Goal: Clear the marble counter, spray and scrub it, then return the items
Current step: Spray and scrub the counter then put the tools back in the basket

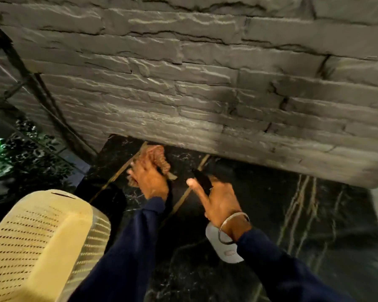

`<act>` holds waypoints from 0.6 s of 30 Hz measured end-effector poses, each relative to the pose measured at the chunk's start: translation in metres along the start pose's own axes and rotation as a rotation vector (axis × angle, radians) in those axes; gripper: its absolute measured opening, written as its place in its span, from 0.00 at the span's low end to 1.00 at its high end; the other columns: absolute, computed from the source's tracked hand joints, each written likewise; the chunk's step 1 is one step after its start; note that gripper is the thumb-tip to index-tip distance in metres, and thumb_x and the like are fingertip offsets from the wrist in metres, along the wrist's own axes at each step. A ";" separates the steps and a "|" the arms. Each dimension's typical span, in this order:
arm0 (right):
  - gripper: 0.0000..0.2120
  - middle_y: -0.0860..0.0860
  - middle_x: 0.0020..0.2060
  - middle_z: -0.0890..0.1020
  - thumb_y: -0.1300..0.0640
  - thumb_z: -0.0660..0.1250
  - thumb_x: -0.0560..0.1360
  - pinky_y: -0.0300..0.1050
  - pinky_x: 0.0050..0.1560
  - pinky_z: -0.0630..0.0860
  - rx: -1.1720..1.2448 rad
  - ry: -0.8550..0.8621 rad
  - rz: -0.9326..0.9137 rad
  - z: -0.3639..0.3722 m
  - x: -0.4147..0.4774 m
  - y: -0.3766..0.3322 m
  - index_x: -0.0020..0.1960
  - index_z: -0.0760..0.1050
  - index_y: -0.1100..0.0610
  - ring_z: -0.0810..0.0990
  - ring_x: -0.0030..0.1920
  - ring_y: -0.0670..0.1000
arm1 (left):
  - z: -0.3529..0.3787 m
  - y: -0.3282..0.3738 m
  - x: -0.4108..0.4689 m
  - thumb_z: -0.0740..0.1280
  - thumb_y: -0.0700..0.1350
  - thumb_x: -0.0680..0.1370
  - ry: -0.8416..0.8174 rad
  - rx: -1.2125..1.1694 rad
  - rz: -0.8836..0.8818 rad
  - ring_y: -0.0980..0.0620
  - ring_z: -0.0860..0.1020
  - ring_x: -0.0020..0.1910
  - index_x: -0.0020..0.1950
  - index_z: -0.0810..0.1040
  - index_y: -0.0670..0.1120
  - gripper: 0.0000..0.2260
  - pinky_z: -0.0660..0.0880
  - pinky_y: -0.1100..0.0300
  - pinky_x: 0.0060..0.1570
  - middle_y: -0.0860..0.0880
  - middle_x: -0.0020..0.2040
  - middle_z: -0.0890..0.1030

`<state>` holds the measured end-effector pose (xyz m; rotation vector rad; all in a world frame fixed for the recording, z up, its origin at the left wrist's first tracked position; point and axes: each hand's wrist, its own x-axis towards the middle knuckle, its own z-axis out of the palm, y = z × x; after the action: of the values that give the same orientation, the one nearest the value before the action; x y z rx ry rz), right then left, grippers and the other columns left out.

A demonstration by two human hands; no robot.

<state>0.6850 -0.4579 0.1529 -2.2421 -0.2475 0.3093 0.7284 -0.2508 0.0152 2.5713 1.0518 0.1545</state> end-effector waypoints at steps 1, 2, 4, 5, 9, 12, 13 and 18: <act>0.31 0.51 0.37 0.84 0.26 0.54 0.69 0.54 0.44 0.82 0.034 0.010 0.033 -0.008 -0.010 0.009 0.54 0.77 0.48 0.84 0.37 0.53 | 0.001 0.003 -0.005 0.61 0.40 0.78 -0.013 -0.022 -0.077 0.30 0.50 0.76 0.79 0.56 0.46 0.30 0.47 0.30 0.72 0.35 0.78 0.55; 0.31 0.50 0.41 0.84 0.25 0.54 0.68 0.53 0.46 0.82 0.051 0.041 0.065 -0.019 -0.022 0.020 0.54 0.77 0.47 0.84 0.39 0.52 | 0.002 0.019 -0.021 0.61 0.39 0.78 -0.019 -0.041 -0.032 0.31 0.51 0.76 0.79 0.57 0.46 0.29 0.47 0.32 0.72 0.35 0.78 0.55; 0.33 0.48 0.42 0.84 0.25 0.52 0.67 0.50 0.49 0.81 0.041 0.110 0.107 -0.036 -0.043 0.040 0.53 0.79 0.47 0.83 0.43 0.50 | 0.000 0.052 -0.061 0.62 0.39 0.78 -0.031 -0.065 0.178 0.33 0.55 0.76 0.78 0.60 0.46 0.29 0.51 0.35 0.73 0.36 0.78 0.57; 0.35 0.48 0.44 0.84 0.25 0.51 0.66 0.46 0.48 0.79 0.003 0.136 0.099 -0.044 -0.053 0.050 0.57 0.78 0.47 0.83 0.45 0.49 | -0.001 0.070 -0.084 0.63 0.41 0.78 -0.089 -0.043 0.343 0.33 0.56 0.76 0.78 0.60 0.46 0.28 0.53 0.36 0.73 0.37 0.78 0.58; 0.31 0.44 0.48 0.82 0.29 0.54 0.70 0.34 0.43 0.74 0.075 0.154 0.015 -0.066 -0.084 0.079 0.64 0.73 0.46 0.81 0.46 0.42 | 0.022 0.115 -0.162 0.59 0.48 0.82 -0.495 -0.083 0.842 0.42 0.48 0.79 0.78 0.60 0.53 0.24 0.42 0.42 0.78 0.46 0.80 0.54; 0.26 0.45 0.49 0.81 0.32 0.60 0.72 0.39 0.48 0.78 0.208 0.206 -0.002 -0.075 -0.102 0.093 0.61 0.74 0.49 0.81 0.47 0.41 | 0.030 0.124 -0.183 0.58 0.49 0.80 -0.391 0.023 0.891 0.42 0.62 0.76 0.76 0.64 0.52 0.23 0.62 0.44 0.74 0.45 0.77 0.63; 0.25 0.45 0.51 0.80 0.33 0.61 0.72 0.39 0.49 0.78 0.232 0.227 -0.003 -0.078 -0.107 0.094 0.61 0.73 0.49 0.80 0.49 0.41 | 0.026 0.122 -0.183 0.59 0.48 0.79 -0.307 0.043 0.841 0.39 0.69 0.71 0.74 0.68 0.50 0.23 0.70 0.44 0.69 0.42 0.73 0.70; 0.25 0.48 0.55 0.75 0.33 0.62 0.71 0.31 0.53 0.72 0.287 0.357 -0.025 -0.076 -0.104 0.095 0.61 0.67 0.47 0.76 0.54 0.40 | -0.006 0.080 -0.154 0.69 0.45 0.73 -0.038 0.092 0.420 0.38 0.74 0.55 0.57 0.80 0.42 0.15 0.74 0.47 0.55 0.38 0.57 0.76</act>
<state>0.6159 -0.6018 0.1406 -1.9647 -0.0364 -0.0693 0.6688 -0.4091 0.0547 2.8345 0.5027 0.1645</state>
